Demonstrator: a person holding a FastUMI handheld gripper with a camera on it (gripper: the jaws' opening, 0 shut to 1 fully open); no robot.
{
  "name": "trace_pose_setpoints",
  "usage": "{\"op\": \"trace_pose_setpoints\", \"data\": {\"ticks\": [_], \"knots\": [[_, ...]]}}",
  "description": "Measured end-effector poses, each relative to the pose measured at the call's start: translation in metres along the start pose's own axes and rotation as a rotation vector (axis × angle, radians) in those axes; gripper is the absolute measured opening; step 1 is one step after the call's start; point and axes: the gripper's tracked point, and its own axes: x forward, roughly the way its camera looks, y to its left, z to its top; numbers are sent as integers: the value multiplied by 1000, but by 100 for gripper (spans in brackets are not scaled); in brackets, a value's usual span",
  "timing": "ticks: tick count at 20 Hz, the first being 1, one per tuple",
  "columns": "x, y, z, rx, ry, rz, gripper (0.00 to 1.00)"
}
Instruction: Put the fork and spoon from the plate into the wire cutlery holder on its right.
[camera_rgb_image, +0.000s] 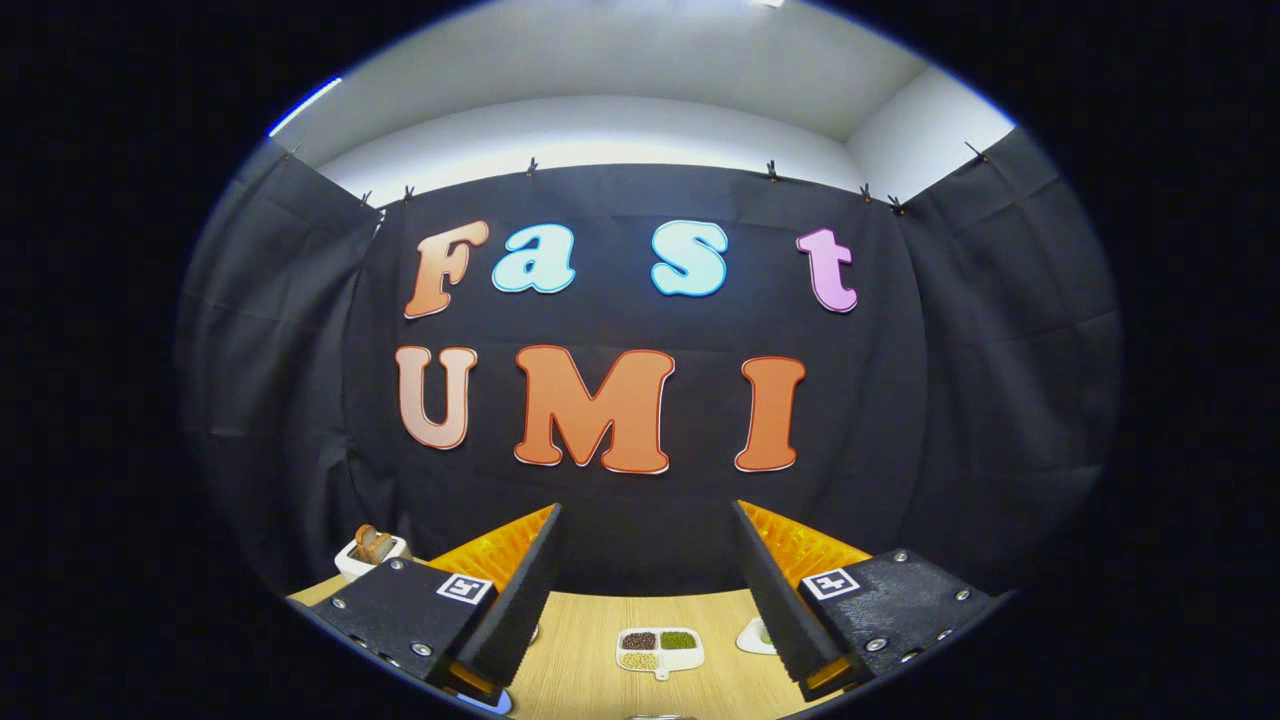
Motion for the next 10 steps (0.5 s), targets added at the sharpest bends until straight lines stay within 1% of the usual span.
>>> {"op": "trace_pose_setpoints", "data": {"ticks": [3, 10], "knots": [[-4, 1, 1, 14, 0, 9, 97], [-8, -9, 14, 39, -51, -22, 97]]}}
